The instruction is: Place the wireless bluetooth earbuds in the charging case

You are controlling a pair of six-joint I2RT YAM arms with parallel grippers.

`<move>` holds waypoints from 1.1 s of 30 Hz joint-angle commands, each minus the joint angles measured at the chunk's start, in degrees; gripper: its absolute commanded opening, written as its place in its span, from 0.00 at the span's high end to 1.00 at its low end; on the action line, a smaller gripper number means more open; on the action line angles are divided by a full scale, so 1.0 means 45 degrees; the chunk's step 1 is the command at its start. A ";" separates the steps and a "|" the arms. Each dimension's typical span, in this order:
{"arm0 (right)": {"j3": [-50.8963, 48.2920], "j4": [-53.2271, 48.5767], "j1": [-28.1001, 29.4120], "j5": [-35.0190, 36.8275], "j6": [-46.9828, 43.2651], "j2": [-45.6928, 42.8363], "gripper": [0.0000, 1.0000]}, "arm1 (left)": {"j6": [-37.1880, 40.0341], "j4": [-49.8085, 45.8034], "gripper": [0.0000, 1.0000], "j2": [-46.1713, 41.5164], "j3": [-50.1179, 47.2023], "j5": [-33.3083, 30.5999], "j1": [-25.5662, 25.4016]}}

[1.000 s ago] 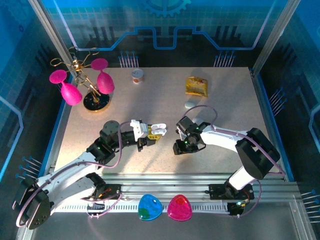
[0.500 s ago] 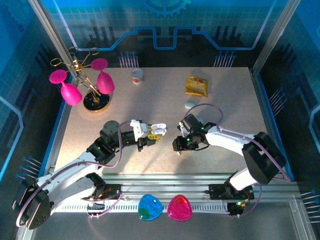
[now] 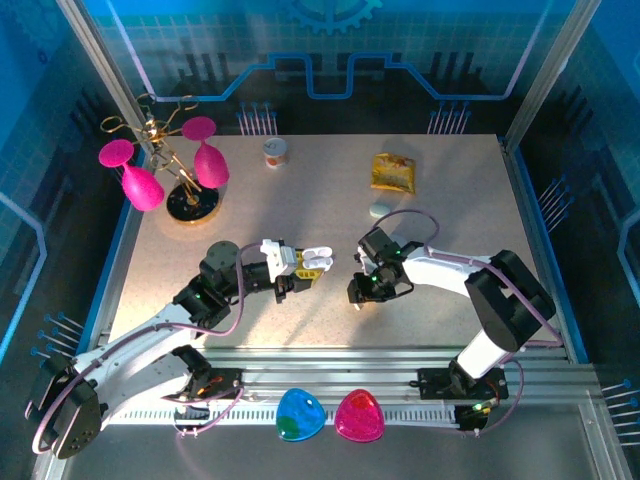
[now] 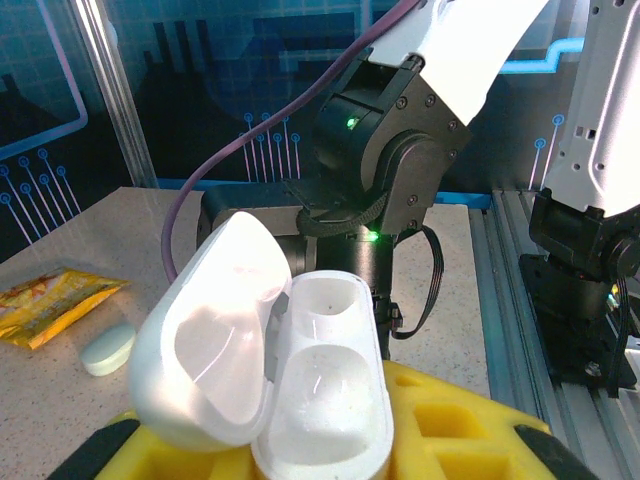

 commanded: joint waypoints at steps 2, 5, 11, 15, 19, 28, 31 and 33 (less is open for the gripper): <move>0.0253 -0.0236 -0.0036 -0.0336 0.0247 0.0129 0.75 | 0.0271 0.0386 0.75 0.0000 -0.0131 -0.0184 0.0041; 0.0165 -0.0145 -0.0034 -0.0168 0.0307 -0.0158 0.77 | 0.0271 0.0506 0.75 0.0013 -0.0195 -0.0200 0.0050; -0.0098 0.0155 -0.0053 0.0465 -0.0146 -0.0732 0.81 | 0.0270 0.0742 0.75 0.0211 -0.0207 -0.0217 0.0046; -0.0280 0.0503 -0.0068 0.0486 -0.0426 -0.0934 0.82 | 0.0335 0.0841 0.75 0.0323 -0.0199 -0.0254 0.0043; -0.0279 0.0529 -0.0095 0.0438 -0.0399 -0.0799 0.81 | 0.0304 0.0909 0.75 0.0424 -0.0190 -0.0239 0.0049; -0.0011 0.0233 -0.0035 -0.0191 -0.0309 0.0123 0.76 | 0.0358 0.0947 0.75 0.0523 -0.0132 -0.0263 0.0060; -0.0024 0.0172 -0.0002 -0.0309 -0.0290 0.0248 0.78 | 0.0349 0.0977 0.75 0.0563 -0.0130 -0.0255 0.0046; -0.0025 0.0138 0.0022 -0.0329 -0.0273 0.0301 0.79 | 0.0344 0.0997 0.75 0.0594 -0.0122 -0.0255 0.0035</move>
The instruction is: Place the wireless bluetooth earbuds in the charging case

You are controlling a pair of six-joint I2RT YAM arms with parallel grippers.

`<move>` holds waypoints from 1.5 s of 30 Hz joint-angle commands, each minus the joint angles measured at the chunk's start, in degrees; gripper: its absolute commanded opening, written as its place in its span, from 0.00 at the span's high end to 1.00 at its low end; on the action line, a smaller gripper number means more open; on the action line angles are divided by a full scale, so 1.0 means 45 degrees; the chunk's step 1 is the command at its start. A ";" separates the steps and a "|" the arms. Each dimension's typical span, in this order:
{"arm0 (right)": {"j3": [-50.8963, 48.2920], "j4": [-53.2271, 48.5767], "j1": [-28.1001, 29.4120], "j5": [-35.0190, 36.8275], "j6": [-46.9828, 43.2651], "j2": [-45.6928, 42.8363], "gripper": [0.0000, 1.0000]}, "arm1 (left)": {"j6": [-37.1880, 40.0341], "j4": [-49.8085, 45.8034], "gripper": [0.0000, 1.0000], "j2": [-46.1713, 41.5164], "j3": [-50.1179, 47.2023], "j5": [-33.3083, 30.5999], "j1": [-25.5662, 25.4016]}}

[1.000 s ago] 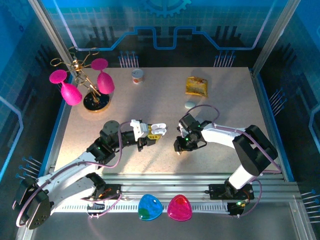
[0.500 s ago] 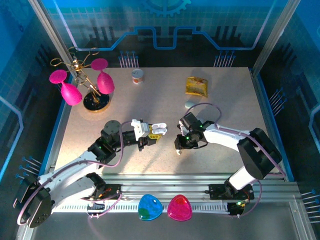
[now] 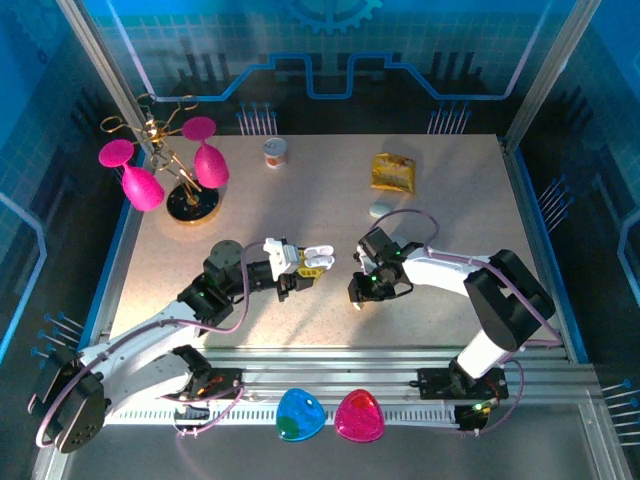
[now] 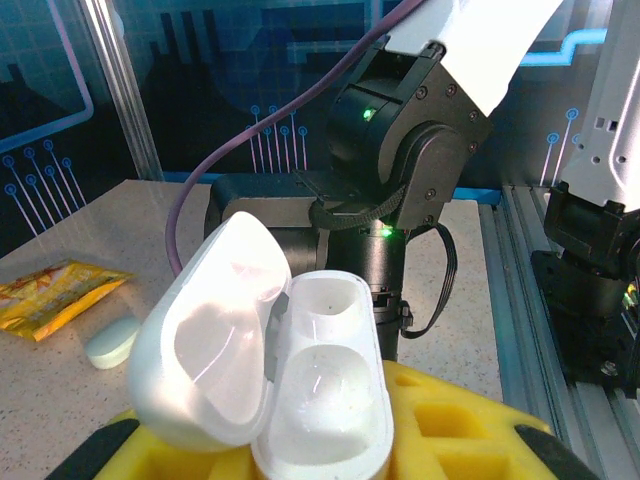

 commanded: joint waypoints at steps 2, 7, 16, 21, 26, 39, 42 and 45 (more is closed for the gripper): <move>0.0103 -0.0344 0.0025 -0.0311 -0.0008 0.0226 0.81 | 0.0354 0.0538 0.75 0.0058 -0.0073 -0.0082 0.0036; 0.0040 -0.0578 0.0006 0.0307 0.0084 -0.0212 0.87 | 0.0322 0.0547 0.75 0.0004 -0.0147 -0.0108 0.0050; 0.0053 -0.2243 -0.0502 0.3300 -0.0330 -0.1511 0.86 | 0.0388 0.0576 0.75 -0.0113 -0.0267 -0.0246 0.0055; 0.0699 -0.3985 -0.0512 0.5731 -0.1077 -0.1589 0.86 | 0.0386 0.0599 0.75 -0.0186 -0.0366 -0.0329 0.0060; 0.0775 -0.4690 -0.0416 0.6814 -0.1208 -0.1297 0.85 | 0.0360 0.0645 0.75 -0.0330 -0.0480 -0.0573 0.0116; 0.1231 -0.5210 0.1268 0.7441 0.0109 -0.0209 0.80 | 0.0227 0.0691 0.74 -0.0372 -0.0464 -0.0535 0.0238; 0.1273 -0.5400 0.1773 0.7247 0.0658 -0.0400 0.72 | 0.0234 0.0723 0.74 -0.0376 -0.0449 -0.0544 0.0237; 0.1216 -0.5316 0.2100 0.6664 0.1110 -0.0683 0.67 | 0.0233 0.0766 0.74 -0.0334 -0.0464 -0.0534 0.0268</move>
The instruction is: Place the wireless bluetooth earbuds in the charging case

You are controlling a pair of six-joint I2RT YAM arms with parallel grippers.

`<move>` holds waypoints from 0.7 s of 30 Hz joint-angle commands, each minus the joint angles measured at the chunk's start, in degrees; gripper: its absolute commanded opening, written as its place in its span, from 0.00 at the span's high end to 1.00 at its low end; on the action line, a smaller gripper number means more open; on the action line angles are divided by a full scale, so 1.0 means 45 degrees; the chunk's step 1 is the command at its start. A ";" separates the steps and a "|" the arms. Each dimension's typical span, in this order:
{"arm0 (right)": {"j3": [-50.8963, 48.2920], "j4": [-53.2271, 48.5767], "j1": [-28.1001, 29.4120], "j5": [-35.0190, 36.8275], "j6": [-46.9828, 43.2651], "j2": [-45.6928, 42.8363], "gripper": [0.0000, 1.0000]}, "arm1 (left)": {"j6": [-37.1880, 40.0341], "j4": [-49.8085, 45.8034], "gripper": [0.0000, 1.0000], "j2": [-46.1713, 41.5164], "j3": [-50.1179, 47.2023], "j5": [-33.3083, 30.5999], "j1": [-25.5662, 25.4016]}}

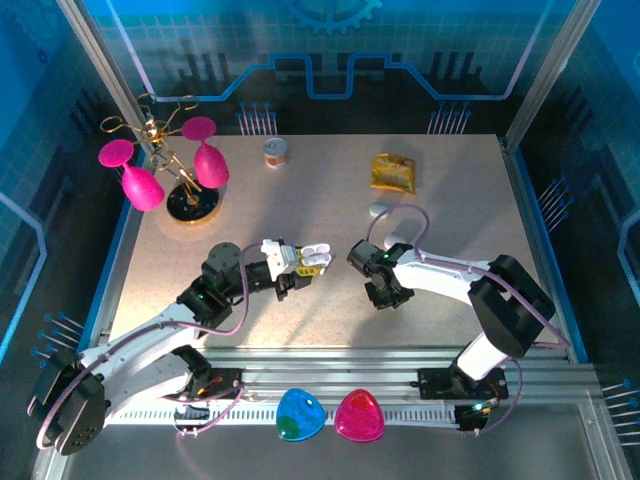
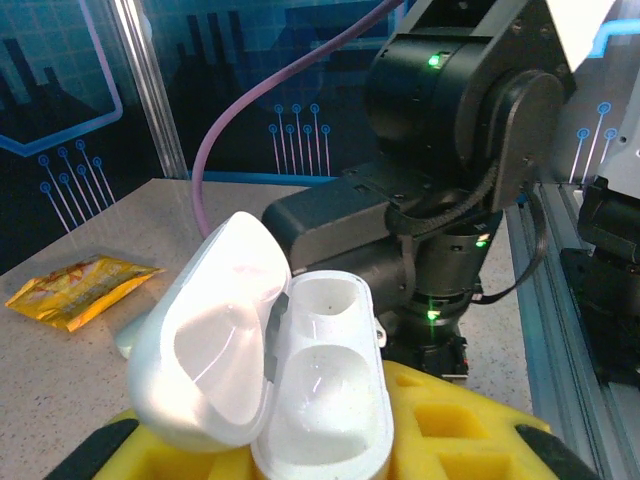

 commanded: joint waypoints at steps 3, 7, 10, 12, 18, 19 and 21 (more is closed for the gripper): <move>-0.0029 0.0138 0.0475 -0.1099 0.1096 -0.0528 0.66 | -0.0004 0.0560 0.74 -0.0076 -0.0084 -0.0030 0.0103; -0.0099 0.0953 0.0415 -0.2034 0.1343 -0.0650 0.65 | -0.0052 0.0666 0.74 0.0042 -0.0073 0.0005 0.0116; -0.0547 0.1466 0.0406 -0.2456 0.1414 -0.0729 0.65 | -0.0070 0.0649 0.73 0.0018 -0.0075 0.0021 0.0132; -0.0735 0.1979 0.0323 -0.2878 0.1395 -0.0740 0.65 | -0.0068 0.0647 0.73 0.0037 -0.0064 0.0021 0.0135; -0.1778 0.3607 -0.0187 -0.3497 0.1317 -0.1999 0.65 | -0.0057 0.0660 0.73 0.0054 -0.0039 0.0019 0.0160; -0.2003 0.3860 -0.0407 -0.3738 0.1305 -0.2264 0.65 | -0.0051 0.0672 0.73 0.0091 -0.0041 0.0021 0.0156; -0.2316 0.4037 -0.0913 -0.4204 0.1211 -0.2472 0.64 | -0.0085 0.0711 0.73 0.0135 -0.0035 0.0055 0.0178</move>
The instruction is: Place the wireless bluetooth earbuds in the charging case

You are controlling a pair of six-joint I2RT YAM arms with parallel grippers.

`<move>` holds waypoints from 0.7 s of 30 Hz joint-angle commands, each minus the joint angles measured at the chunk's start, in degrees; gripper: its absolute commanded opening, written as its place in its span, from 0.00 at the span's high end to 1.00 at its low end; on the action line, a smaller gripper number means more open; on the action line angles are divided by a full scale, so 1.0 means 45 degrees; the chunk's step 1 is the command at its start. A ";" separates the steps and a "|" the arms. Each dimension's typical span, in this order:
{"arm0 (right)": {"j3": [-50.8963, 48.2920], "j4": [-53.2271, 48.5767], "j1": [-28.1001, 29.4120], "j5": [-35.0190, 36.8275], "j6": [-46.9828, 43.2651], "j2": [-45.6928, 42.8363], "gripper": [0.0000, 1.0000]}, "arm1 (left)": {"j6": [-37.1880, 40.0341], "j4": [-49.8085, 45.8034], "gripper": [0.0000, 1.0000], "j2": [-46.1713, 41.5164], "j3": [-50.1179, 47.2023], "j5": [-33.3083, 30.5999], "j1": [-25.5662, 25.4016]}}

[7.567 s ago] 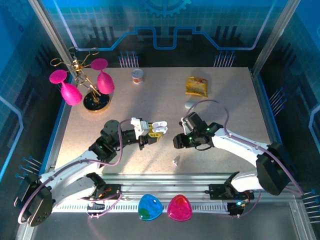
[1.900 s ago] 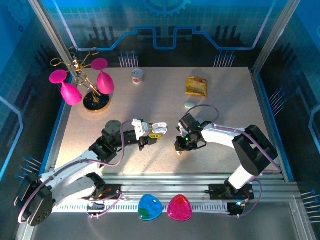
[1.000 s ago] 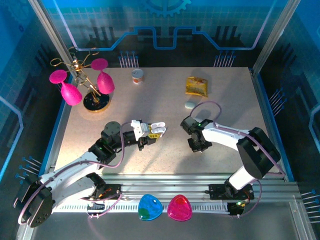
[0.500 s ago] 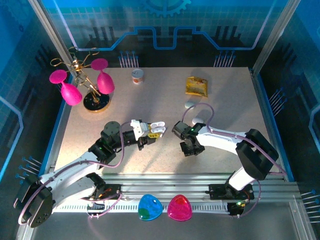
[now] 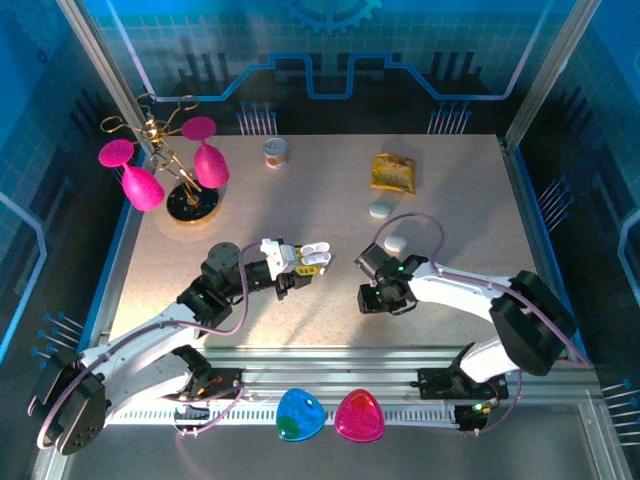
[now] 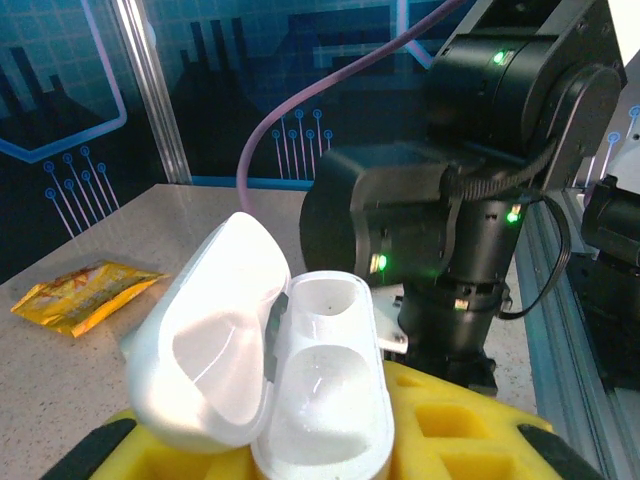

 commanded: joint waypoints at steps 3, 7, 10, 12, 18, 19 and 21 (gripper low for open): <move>-0.0403 0.0501 -0.1138 -0.1017 -0.0112 -0.0393 0.66 | -0.0092 0.0545 0.73 0.0101 0.0003 0.0085 0.0123; -0.0062 -0.0028 -0.1382 -0.1323 -0.0012 0.0146 0.68 | -0.0072 0.0539 0.73 0.0116 0.0042 0.0069 0.0117; -0.0024 0.0052 -0.1379 -0.1782 0.0288 0.0553 0.69 | -0.0063 0.0553 0.73 0.0179 0.0036 0.0073 0.0114; -0.0092 0.0195 -0.1379 -0.1952 0.0413 0.0739 0.70 | -0.0043 0.0603 0.73 0.0218 0.0028 0.0092 0.0121; -0.0092 0.0190 -0.1379 -0.2018 0.0473 0.1064 0.74 | 0.0018 0.0664 0.73 0.0317 0.0031 0.0094 0.0118; -0.0084 0.0163 -0.1388 -0.1961 0.0450 0.1084 0.76 | 0.0017 0.0672 0.73 0.0338 0.0009 0.0093 0.0127; -0.0094 0.0105 -0.1379 -0.1795 0.0392 0.1085 0.80 | 0.0006 0.0695 0.73 0.0336 -0.0026 0.0094 0.0127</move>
